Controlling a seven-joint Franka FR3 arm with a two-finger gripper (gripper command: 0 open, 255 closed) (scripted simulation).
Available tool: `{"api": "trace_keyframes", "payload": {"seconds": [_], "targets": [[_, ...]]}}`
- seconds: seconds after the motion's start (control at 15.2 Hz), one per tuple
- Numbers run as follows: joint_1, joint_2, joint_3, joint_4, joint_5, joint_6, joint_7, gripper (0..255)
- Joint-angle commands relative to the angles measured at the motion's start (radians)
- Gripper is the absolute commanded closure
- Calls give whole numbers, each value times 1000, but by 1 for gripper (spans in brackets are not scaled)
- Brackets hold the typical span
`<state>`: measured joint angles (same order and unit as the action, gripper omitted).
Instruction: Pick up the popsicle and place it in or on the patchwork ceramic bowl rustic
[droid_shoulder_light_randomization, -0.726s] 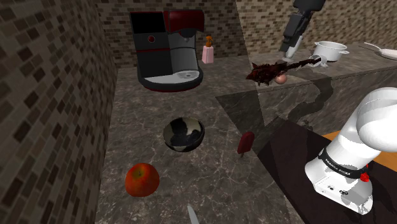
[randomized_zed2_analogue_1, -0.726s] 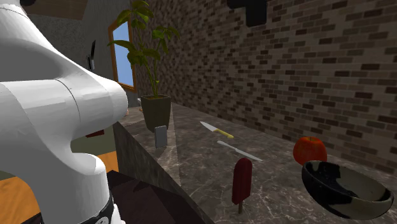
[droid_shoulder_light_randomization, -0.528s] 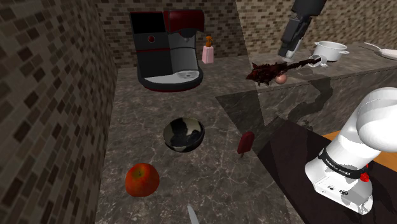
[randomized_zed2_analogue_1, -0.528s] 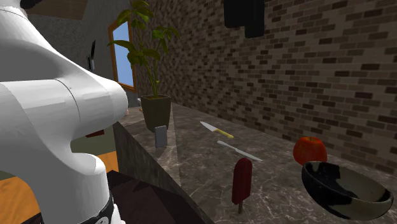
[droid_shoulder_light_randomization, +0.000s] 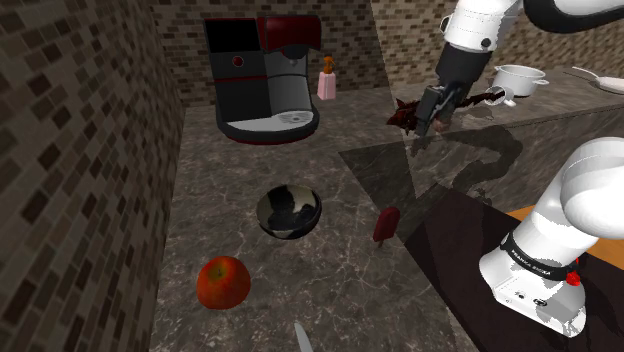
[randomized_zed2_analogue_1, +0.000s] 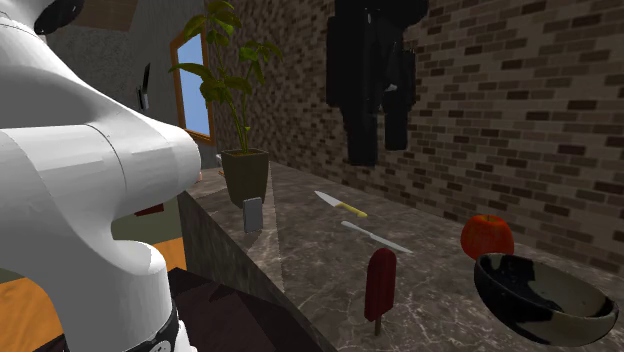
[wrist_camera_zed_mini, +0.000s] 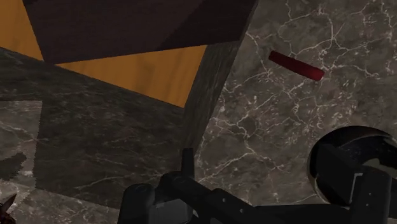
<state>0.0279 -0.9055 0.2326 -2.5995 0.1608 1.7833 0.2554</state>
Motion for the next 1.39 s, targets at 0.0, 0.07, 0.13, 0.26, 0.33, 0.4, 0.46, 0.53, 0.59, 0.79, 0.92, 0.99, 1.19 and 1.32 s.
{"api": "trace_keyframes", "payload": {"seconds": [0.0,0.07,0.13,0.26,0.33,0.4,0.46,0.53,0.59,0.79,0.92,0.99,1.19,1.32], "targets": [[10,-4,67,-40,32,39,82,0],[12,2,100,-57,47,63,118,0],[15,10,132,-72,61,86,155,0],[17,36,200,-96,89,136,229,0],[18,53,235,-105,102,162,267,0],[16,72,270,-113,115,189,305,0],[13,95,307,-118,127,216,343,0],[8,120,344,-121,137,244,382,0],[1,148,382,-122,145,273,422,0],[-36,247,502,-115,157,361,546,0],[-48,273,529,-120,158,392,567,0],[-51,283,536,-128,159,410,568,0],[-64,314,557,-151,160,464,573,0],[-74,338,573,-165,159,501,577,0]]}}
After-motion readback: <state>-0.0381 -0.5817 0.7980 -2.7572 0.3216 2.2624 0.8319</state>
